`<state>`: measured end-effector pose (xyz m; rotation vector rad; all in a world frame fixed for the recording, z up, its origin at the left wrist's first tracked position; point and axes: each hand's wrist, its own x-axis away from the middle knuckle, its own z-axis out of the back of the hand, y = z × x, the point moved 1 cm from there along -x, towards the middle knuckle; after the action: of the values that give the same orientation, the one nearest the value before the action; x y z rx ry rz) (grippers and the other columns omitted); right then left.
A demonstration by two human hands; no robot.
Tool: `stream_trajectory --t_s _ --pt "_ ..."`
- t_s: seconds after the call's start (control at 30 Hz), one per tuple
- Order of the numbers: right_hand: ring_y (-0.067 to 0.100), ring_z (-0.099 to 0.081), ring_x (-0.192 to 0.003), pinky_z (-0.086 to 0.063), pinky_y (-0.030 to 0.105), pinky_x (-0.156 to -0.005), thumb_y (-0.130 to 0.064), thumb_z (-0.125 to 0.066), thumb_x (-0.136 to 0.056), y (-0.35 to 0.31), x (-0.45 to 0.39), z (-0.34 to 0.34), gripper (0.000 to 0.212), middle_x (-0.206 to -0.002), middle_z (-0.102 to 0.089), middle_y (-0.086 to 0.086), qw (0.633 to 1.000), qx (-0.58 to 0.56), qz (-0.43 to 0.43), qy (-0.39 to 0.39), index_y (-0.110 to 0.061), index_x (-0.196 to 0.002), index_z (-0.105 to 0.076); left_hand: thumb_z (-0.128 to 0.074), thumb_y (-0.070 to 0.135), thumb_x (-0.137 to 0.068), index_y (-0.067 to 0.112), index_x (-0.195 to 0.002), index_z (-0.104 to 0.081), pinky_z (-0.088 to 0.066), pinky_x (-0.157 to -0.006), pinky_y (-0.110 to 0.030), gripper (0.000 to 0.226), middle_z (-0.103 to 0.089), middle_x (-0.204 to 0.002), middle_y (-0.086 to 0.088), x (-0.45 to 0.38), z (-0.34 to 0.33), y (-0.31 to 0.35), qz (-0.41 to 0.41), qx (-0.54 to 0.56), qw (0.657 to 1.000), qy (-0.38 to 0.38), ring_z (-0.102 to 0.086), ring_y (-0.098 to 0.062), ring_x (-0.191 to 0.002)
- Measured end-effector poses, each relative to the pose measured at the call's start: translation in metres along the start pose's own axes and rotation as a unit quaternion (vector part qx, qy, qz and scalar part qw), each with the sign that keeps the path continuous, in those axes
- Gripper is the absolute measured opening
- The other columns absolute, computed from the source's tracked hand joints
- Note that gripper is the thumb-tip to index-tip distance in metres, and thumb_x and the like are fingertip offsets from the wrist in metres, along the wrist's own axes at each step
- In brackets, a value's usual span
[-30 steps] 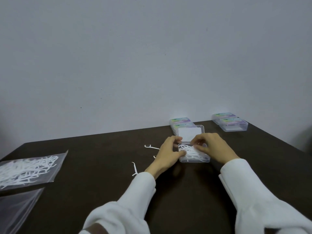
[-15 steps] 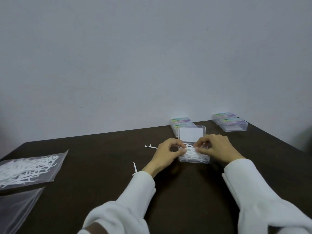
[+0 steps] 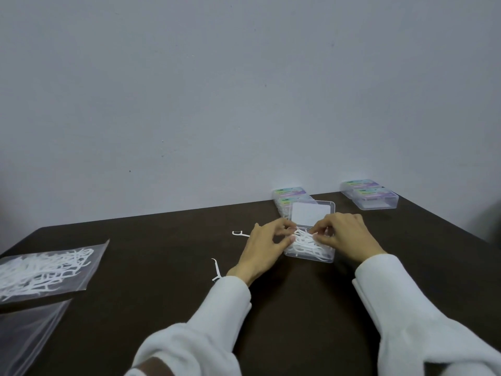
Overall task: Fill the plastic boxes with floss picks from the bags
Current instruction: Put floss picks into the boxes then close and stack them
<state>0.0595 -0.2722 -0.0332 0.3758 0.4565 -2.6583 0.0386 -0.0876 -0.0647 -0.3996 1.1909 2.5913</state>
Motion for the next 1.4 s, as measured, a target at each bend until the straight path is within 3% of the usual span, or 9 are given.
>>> stream_trajectory --t_s 0.1,0.23,0.33,0.5,0.6,0.67,0.93,1.23,1.4 --pt "0.009 -0.051 -0.092 -0.027 0.032 -0.093 -0.032 -0.057 -0.090 -0.001 0.001 0.001 0.018 -0.102 -0.063 -0.008 1.000 0.015 -0.005 0.011 -0.034 -0.106 -0.067 -0.057 0.031 -0.092 0.028 -0.109 -0.063 -0.002 -0.116 -0.044 0.018 -0.067 -0.112 0.015 0.002 0.001 0.003 -0.008 -0.038 0.999 0.006 -0.057 -0.002 -0.112" --pt "0.008 -0.050 -0.093 -0.025 0.032 -0.090 -0.037 -0.056 -0.090 -0.003 0.000 -0.002 0.018 -0.091 -0.056 -0.012 1.000 0.020 0.000 0.011 -0.034 -0.104 -0.067 -0.057 0.030 -0.092 0.026 -0.103 -0.066 -0.001 -0.116 -0.043 0.014 -0.062 -0.123 0.009 0.005 0.003 0.010 -0.021 -0.068 0.997 0.020 -0.046 -0.007 -0.125" --pt "0.009 -0.050 -0.098 -0.024 0.033 -0.095 -0.035 -0.056 -0.090 -0.007 -0.001 -0.004 0.017 -0.094 -0.055 -0.012 0.999 0.027 0.001 0.021 -0.033 -0.103 -0.067 -0.058 0.031 -0.092 0.029 -0.104 -0.064 -0.001 -0.116 -0.045 0.014 -0.064 -0.117 0.011 0.007 0.004 0.012 -0.015 -0.046 0.999 0.012 -0.051 -0.007 -0.117" --pt "0.012 -0.050 -0.107 -0.022 0.034 -0.098 -0.034 -0.056 -0.091 -0.007 0.000 -0.003 0.020 -0.110 -0.060 -0.008 0.999 0.040 0.001 0.030 -0.033 -0.108 -0.067 -0.063 0.032 -0.088 0.034 -0.106 -0.061 -0.025 -0.114 -0.052 0.018 -0.066 -0.110 0.016 0.005 0.002 0.006 0.010 0.010 1.000 -0.006 -0.057 -0.003 -0.111" --pt "0.010 -0.049 -0.106 -0.022 0.034 -0.097 -0.036 -0.056 -0.090 -0.008 0.001 -0.002 0.020 -0.108 -0.059 -0.009 0.999 0.025 0.008 0.019 -0.033 -0.108 -0.066 -0.063 0.030 -0.088 0.033 -0.109 -0.062 -0.034 -0.109 -0.037 0.021 -0.061 -0.120 0.011 0.005 0.002 0.005 0.018 0.014 1.000 0.002 -0.051 -0.008 -0.118" --pt "0.011 -0.049 -0.107 -0.022 0.034 -0.098 -0.034 -0.056 -0.091 -0.007 0.002 -0.001 0.020 -0.108 -0.059 -0.008 0.999 0.035 0.002 0.025 -0.034 -0.108 -0.066 -0.063 0.028 -0.089 0.029 -0.115 -0.062 -0.035 -0.102 -0.026 0.026 -0.060 -0.125 0.009 0.006 0.002 0.006 0.011 0.008 1.000 0.003 -0.047 -0.008 -0.121" --pt "0.013 -0.052 -0.103 -0.024 0.033 -0.097 -0.033 -0.058 -0.090 -0.009 0.001 -0.003 0.016 -0.106 -0.063 -0.008 0.999 0.030 -0.005 0.042 -0.032 -0.103 -0.067 -0.055 0.030 -0.094 0.026 -0.118 -0.063 -0.033 -0.097 -0.024 0.025 -0.058 -0.127 0.009 0.005 0.007 0.007 0.013 0.004 1.000 -0.002 -0.044 -0.004 -0.118" --pt "0.009 -0.053 -0.101 -0.023 0.033 -0.100 -0.035 -0.054 -0.092 -0.017 0.000 -0.001 0.019 -0.111 -0.062 -0.009 0.997 0.047 0.021 0.063 -0.033 -0.106 -0.066 -0.046 -0.001 -0.092 0.022 -0.106 -0.069 -0.045 -0.082 -0.008 0.034 -0.066 -0.107 0.008 0.019 0.054 -0.005 0.052 0.013 0.998 -0.040 -0.058 -0.001 -0.100" --pt "0.009 -0.051 -0.104 -0.023 0.033 -0.101 -0.036 -0.050 -0.093 -0.033 0.001 -0.005 0.020 -0.112 -0.061 -0.009 0.996 0.035 0.055 0.064 -0.032 -0.107 -0.065 -0.047 -0.008 -0.077 0.029 -0.099 -0.072 -0.045 -0.096 -0.022 0.049 -0.068 -0.112 0.003 0.039 0.096 -0.026 0.080 -0.050 0.985 -0.141 -0.060 -0.011 -0.110"
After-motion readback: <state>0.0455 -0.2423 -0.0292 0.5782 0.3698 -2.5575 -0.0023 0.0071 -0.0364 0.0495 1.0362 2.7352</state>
